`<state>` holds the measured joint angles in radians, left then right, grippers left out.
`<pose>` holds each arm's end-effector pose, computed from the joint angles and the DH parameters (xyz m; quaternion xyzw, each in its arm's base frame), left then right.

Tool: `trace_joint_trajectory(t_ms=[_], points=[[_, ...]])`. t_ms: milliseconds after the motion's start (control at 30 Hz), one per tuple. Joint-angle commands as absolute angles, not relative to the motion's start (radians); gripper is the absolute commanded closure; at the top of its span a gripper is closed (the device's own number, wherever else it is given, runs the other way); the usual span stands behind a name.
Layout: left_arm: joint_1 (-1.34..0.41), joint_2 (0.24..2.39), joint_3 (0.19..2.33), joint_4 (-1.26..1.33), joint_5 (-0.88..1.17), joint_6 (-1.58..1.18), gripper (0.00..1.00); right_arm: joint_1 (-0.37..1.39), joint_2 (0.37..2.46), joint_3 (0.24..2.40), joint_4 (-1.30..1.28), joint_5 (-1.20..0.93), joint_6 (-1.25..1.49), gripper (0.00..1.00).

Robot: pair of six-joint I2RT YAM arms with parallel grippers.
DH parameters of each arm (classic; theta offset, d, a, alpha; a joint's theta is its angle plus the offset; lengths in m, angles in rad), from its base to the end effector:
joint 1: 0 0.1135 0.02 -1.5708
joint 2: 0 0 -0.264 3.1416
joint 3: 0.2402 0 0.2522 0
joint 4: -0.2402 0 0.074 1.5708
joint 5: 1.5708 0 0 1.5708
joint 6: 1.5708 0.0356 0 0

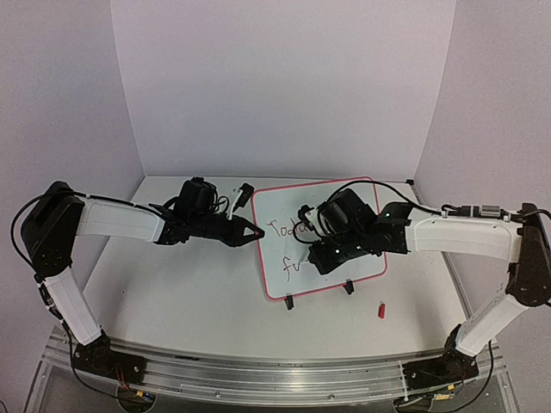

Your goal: Write a sentence on the whiteboard

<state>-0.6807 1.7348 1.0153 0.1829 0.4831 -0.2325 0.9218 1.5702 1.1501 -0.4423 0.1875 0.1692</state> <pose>0.2830 -0.2505 0.2037 0.3029 0.7966 -0.3983 0.3392 0.2101 0.2660 0.2496 -0.3130 0.8804 0.1041 0.3408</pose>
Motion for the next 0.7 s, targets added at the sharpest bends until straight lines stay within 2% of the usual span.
trace_joint_trajectory(t_ms=[0,667], points=[[-0.655,1.801,0.995,0.025,0.138,-0.072,1.0,0.918,1.548,1.183,-0.416,0.242,0.159,1.0],[-0.656,1.796,0.996,0.015,0.132,-0.069,1.0,0.918,1.537,1.093,-0.433,0.183,0.225,1.0]])
